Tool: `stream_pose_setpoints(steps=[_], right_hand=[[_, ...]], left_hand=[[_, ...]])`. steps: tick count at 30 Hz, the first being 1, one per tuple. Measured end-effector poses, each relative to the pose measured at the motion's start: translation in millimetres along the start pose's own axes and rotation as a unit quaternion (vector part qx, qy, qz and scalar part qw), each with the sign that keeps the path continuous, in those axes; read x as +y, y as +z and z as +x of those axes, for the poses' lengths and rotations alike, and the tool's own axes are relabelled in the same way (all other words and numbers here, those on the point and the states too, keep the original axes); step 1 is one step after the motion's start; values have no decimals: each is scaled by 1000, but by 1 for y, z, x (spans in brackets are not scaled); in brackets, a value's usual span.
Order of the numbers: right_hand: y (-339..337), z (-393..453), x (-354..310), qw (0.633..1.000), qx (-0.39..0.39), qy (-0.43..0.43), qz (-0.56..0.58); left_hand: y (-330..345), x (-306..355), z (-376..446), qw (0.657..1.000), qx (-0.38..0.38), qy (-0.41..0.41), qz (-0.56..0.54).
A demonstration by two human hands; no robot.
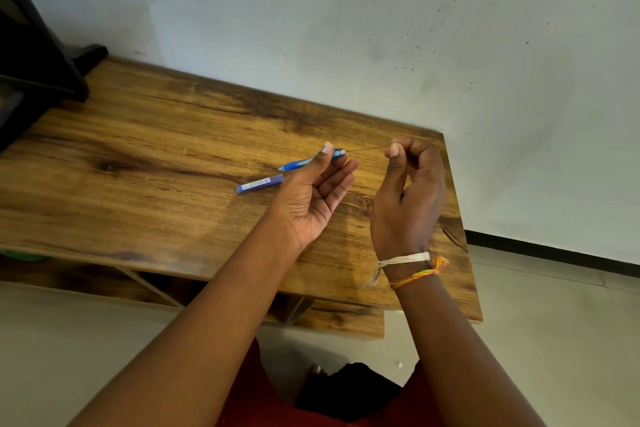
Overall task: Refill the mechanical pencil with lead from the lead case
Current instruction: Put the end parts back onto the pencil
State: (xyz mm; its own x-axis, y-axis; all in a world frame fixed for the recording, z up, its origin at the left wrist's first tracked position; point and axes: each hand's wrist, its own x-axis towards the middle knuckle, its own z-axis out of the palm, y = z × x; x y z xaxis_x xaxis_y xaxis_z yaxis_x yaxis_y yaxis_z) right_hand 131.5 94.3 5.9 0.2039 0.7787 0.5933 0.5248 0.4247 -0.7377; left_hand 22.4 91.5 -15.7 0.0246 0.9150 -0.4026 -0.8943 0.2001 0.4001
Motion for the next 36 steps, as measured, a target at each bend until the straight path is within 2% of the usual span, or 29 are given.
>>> stream_pose_setpoints(steps=[9, 21, 30, 33, 36], right_hand=[[-1, -1, 1, 1000, -24, 2, -4], [1, -3, 2, 993, -111, -15, -28], [-5, 1, 10, 993, -101, -13, -55], [-17, 10, 21, 992, -87, 6, -89], [-36, 19, 38, 984, -79, 85, -136]], left_hand=[[2, -2, -1, 1000, -7, -2, 17], [5, -4, -3, 1000, -20, -1, 19], [4, -7, -1, 999, -24, 2, 40], [4, -10, 0, 998, -20, 5, 58], [4, -13, 2, 997, -27, -3, 67]])
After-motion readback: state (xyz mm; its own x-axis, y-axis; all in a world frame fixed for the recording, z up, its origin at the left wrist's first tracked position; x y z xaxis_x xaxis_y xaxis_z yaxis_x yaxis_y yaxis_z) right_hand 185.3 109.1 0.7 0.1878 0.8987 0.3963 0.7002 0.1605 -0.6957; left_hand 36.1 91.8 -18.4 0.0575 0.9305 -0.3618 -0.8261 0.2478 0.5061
